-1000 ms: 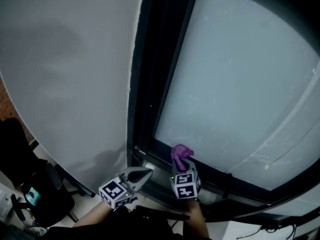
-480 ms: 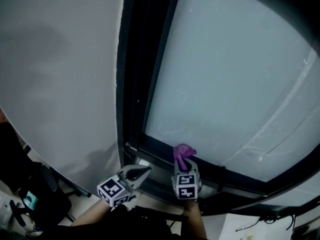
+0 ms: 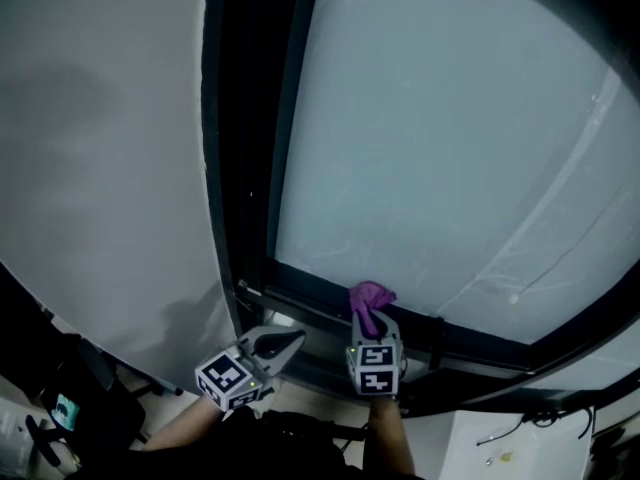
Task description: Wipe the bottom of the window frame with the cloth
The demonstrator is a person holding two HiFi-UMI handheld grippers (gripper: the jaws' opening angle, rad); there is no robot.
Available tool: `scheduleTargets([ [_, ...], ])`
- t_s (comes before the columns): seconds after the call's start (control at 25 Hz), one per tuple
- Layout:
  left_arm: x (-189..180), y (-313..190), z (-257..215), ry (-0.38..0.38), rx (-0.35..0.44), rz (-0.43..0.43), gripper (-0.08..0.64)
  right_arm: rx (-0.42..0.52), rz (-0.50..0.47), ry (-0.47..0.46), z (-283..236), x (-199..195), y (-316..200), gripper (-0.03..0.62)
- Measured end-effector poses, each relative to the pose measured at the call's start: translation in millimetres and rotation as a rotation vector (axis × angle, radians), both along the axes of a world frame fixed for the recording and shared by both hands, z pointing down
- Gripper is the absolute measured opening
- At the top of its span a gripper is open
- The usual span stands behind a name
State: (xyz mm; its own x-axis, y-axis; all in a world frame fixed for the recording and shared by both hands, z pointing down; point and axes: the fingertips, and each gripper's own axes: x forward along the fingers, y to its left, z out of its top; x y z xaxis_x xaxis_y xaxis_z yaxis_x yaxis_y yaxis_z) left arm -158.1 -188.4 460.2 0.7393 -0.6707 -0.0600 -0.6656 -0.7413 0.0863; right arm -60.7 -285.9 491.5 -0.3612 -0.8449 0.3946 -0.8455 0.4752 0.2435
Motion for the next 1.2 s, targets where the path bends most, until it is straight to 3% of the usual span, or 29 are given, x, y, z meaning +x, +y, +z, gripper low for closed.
scheduleTargets([
  [0.8,43,-14,7,-0.042,0.002,0.179,0.003,0.05,0.222,-0.039,-3,73,6,0.066],
  [1.0,46,-14,15,-0.043,-0.029,0.196,0.002,0.094,0.281,-0.108,-5,87,11,0.066],
  [1.2,54,-9,20,-0.047,-0.045,0.222,0.002,0.134,0.342,-0.276,-6,100,16,0.066],
])
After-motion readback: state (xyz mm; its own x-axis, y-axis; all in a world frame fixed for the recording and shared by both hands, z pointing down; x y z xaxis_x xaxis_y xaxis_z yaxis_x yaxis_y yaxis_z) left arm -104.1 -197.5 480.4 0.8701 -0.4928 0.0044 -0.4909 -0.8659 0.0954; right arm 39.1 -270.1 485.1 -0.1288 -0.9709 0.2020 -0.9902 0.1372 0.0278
